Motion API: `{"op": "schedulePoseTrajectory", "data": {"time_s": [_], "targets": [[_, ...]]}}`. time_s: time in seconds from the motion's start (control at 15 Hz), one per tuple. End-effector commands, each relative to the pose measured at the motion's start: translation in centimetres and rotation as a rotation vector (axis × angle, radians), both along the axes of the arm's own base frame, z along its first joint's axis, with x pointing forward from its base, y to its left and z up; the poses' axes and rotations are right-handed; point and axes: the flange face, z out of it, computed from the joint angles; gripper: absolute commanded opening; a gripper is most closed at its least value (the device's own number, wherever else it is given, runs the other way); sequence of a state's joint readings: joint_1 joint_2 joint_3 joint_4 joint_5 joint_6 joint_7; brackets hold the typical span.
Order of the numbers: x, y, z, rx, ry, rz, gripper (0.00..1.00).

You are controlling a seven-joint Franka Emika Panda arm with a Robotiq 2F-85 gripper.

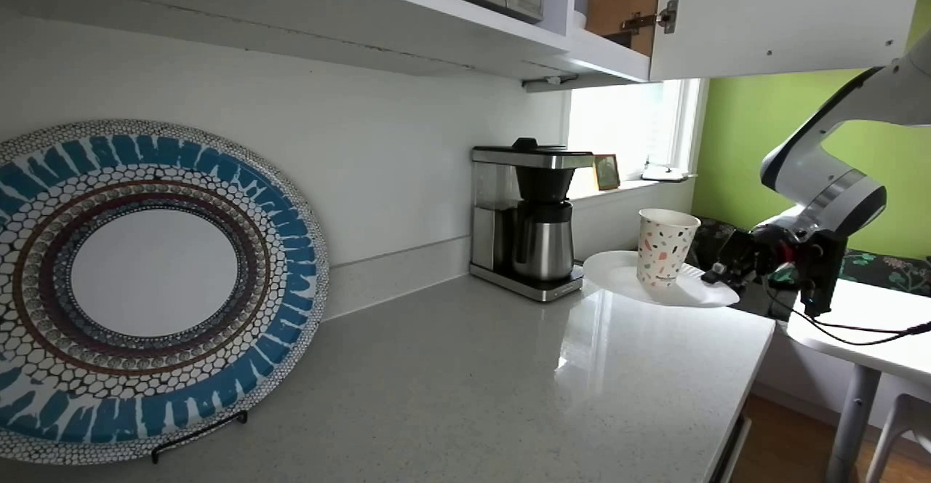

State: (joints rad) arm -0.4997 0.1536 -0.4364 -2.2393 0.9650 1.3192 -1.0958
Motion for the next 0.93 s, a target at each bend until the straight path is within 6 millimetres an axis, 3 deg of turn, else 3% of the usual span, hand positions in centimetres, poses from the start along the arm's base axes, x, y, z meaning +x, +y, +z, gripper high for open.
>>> {"op": "schedulePoseTrajectory", "data": {"time_s": [0.0,0.47,0.6,0.87], "targets": [[-2.1,0.7,1.2,0.006,0.016,-0.106,0.02],[-4.2,1.1,2.8,-0.01,0.053,-0.191,0.02],[-3.4,0.5,2.4,-0.016,0.046,-0.151,0.06],[-3.8,0.9,3.1,-0.019,0.041,-0.163,0.06]]}}
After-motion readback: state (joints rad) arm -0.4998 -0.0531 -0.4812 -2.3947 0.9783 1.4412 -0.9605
